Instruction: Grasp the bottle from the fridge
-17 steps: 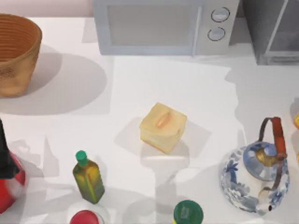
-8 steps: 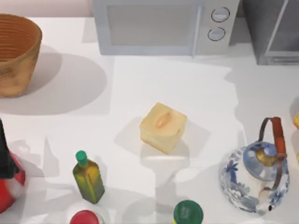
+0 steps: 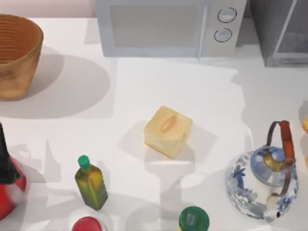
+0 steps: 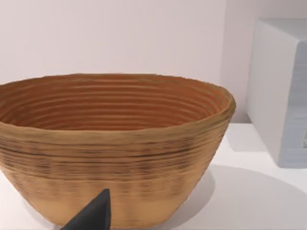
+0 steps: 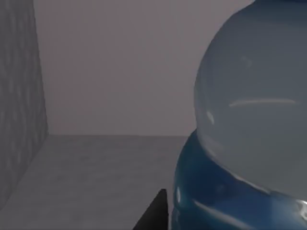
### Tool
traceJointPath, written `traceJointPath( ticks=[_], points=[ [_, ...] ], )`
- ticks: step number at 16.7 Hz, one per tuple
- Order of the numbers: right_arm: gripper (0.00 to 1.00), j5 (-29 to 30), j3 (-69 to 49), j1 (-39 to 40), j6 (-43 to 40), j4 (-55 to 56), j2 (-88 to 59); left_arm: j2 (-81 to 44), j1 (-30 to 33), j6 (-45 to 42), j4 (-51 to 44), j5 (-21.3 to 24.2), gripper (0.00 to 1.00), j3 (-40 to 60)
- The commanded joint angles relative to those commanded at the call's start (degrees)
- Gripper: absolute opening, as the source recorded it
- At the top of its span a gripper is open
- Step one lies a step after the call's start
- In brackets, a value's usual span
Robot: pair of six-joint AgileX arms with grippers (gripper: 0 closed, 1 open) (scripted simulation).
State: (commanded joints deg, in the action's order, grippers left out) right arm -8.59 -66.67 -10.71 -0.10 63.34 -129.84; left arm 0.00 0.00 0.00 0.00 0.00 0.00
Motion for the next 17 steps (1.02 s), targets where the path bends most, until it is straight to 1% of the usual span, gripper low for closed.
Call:
traceJointPath(
  ticks=[8, 13, 17],
  points=[
    [0.0, 0.0, -1.4, -0.1, 0.1, -9.0, 7.6, 0.0, 0.0, 0.0, 0.0, 0.0, 1.0, 0.0],
    [0.0, -0.3, -0.4, -0.2, 0.3, -8.1, 8.1, 0.0, 0.0, 0.0, 0.0, 0.0, 1.0, 0.0],
    [0.0, -1.1, 7.8, -1.3, 0.2, -5.0, 13.7, 0.0, 0.0, 0.0, 0.0, 0.0, 1.0, 0.0]
  ],
)
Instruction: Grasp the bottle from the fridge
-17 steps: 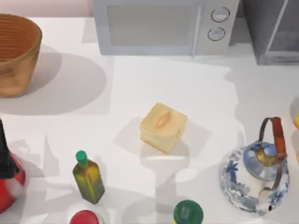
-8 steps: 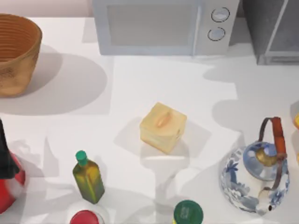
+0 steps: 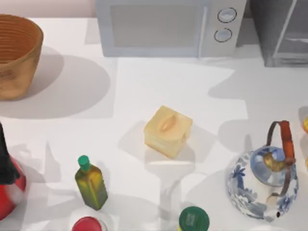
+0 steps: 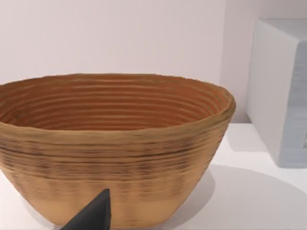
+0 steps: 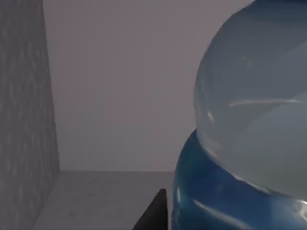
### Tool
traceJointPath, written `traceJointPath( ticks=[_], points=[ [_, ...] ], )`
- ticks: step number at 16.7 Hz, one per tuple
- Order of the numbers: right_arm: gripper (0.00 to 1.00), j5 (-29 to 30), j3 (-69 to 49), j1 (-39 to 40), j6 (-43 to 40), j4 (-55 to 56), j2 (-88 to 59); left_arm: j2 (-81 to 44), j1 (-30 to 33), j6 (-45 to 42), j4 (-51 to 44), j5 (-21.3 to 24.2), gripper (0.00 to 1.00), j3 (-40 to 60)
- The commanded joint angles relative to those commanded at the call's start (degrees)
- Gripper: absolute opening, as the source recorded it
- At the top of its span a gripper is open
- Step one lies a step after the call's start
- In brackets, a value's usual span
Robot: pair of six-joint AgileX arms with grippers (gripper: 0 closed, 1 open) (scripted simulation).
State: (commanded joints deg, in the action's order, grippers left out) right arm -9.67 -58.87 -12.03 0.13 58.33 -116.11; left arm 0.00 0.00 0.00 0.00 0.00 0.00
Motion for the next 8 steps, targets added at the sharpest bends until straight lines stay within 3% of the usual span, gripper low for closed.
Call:
traceJointPath(
  ticks=[4, 8],
  points=[
    [0.0, -1.2, 12.6, -0.5, -0.1, 3.6, 6.2, 0.0, 0.0, 0.0, 0.0, 0.0, 1.0, 0.0],
    [0.0, -2.0, 16.9, -1.5, 0.1, 6.1, 9.6, 0.0, 0.0, 0.0, 0.0, 0.0, 1.0, 0.0]
  ],
)
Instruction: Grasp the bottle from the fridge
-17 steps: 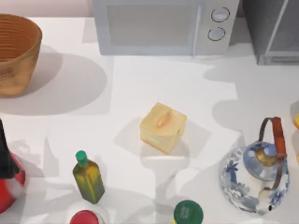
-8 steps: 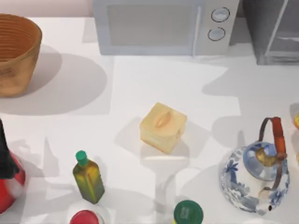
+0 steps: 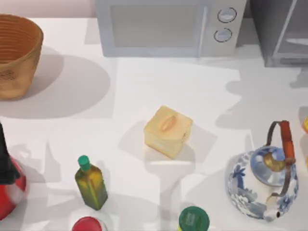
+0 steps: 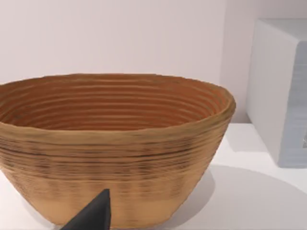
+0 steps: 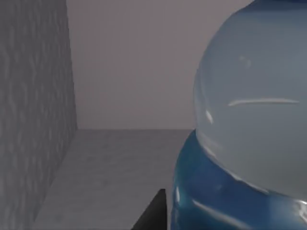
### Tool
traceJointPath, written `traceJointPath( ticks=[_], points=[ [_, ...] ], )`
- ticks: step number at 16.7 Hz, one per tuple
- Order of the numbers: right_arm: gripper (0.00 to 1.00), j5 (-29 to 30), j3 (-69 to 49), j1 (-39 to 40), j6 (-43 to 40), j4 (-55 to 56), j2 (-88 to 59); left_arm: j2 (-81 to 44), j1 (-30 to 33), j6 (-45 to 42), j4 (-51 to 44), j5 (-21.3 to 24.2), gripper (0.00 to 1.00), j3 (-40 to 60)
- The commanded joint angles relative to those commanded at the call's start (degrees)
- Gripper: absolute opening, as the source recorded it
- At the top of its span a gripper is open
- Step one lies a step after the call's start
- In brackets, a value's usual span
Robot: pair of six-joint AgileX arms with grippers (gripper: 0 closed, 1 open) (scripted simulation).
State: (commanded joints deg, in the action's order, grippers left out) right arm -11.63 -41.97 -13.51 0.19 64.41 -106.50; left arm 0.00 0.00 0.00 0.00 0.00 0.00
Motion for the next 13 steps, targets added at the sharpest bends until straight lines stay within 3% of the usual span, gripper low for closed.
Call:
traceJointPath(
  ticks=[7, 13],
  points=[
    [0.0, 0.4, 1.0, 0.8, -0.1, -2.0, 2.8, 0.0, 0.0, 0.0, 0.0, 0.0, 1.0, 0.0],
    [0.0, 2.8, 9.1, 3.4, -0.7, -14.6, 23.6, 0.0, 0.0, 0.0, 0.0, 0.0, 1.0, 0.0]
  ],
)
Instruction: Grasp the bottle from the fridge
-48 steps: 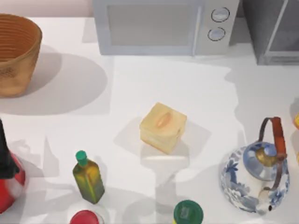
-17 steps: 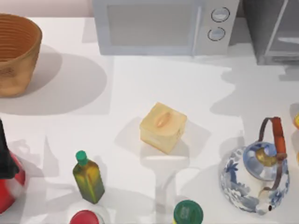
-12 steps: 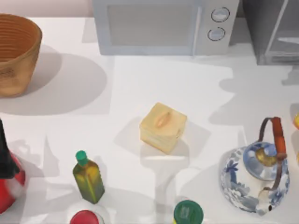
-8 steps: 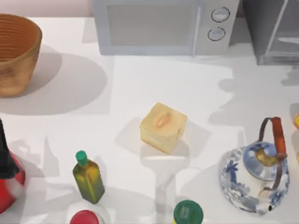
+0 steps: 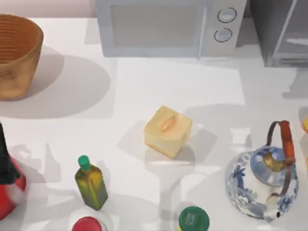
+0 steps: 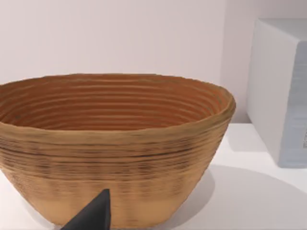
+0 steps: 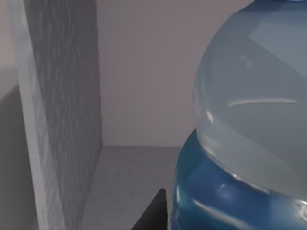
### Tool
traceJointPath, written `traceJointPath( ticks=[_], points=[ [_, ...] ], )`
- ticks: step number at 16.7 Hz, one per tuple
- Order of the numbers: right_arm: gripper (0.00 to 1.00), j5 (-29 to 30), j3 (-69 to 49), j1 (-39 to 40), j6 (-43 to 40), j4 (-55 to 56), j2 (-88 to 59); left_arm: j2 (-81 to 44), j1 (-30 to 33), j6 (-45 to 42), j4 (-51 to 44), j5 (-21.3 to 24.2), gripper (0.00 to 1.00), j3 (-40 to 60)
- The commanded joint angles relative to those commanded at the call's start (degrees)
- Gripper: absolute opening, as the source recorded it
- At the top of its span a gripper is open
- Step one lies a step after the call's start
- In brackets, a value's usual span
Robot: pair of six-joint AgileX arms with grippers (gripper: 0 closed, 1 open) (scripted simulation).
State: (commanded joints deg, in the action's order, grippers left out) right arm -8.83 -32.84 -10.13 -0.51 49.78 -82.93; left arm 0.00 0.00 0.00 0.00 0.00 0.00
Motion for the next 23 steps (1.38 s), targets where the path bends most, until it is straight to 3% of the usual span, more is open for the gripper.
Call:
traceJointPath(
  ticks=[13, 17, 23],
  points=[
    [0.0, 7.4, 28.6, 8.4, 0.5, -42.8, 72.4, 0.0, 0.0, 0.0, 0.0, 0.0, 1.0, 0.0],
    [0.0, 8.7, 32.4, 9.9, 0.5, -49.0, 81.8, 0.0, 0.0, 0.0, 0.0, 0.0, 1.0, 0.0],
    [0.0, 8.8, 32.7, 10.0, 0.6, -49.7, 82.7, 0.0, 0.0, 0.0, 0.0, 0.0, 1.0, 0.0]
  ],
)
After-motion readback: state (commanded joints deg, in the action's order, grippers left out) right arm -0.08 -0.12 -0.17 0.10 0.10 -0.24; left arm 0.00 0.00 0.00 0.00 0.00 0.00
